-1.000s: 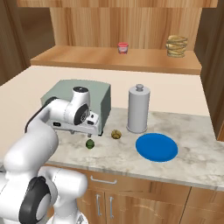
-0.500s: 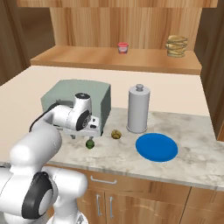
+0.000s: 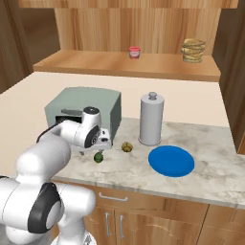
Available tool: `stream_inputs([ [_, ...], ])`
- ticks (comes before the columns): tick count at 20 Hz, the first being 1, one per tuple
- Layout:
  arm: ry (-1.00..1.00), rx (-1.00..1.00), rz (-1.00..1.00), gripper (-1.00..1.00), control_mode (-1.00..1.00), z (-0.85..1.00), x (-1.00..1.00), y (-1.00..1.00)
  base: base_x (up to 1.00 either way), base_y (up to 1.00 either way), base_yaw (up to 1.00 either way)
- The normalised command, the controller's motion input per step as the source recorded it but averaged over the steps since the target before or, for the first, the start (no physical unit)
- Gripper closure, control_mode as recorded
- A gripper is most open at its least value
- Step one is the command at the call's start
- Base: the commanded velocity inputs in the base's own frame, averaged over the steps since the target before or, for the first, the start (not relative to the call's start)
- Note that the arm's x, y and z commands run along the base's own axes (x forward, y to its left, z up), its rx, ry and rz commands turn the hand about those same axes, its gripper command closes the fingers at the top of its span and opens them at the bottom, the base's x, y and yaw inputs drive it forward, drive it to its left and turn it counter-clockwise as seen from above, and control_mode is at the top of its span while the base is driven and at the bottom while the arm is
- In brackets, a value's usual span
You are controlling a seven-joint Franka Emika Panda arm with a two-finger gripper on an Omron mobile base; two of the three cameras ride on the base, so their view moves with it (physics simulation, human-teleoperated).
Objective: Pick the avocado and bread from the counter and place them on the plate. Then pick the jam from the cabinet and place it next to the plate. Lastly close the cabinet door.
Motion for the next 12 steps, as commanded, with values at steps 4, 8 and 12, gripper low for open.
stream_inputs([
  [4, -0.01, -0.02, 0.16, -1.00, -1.00, -0.19, 0.15, 0.00, 0.00, 0.00, 0.00],
  [8, 0.00, -0.03, 0.15, -1.00, -1.00, -0.16, 0.17, 0.00, 0.00, 0.00, 0.00],
  [12, -0.02, -0.05, 0.12, -1.00, -1.00, -0.16, 0.14, -0.04, 0.00, 0.00, 0.00],
])
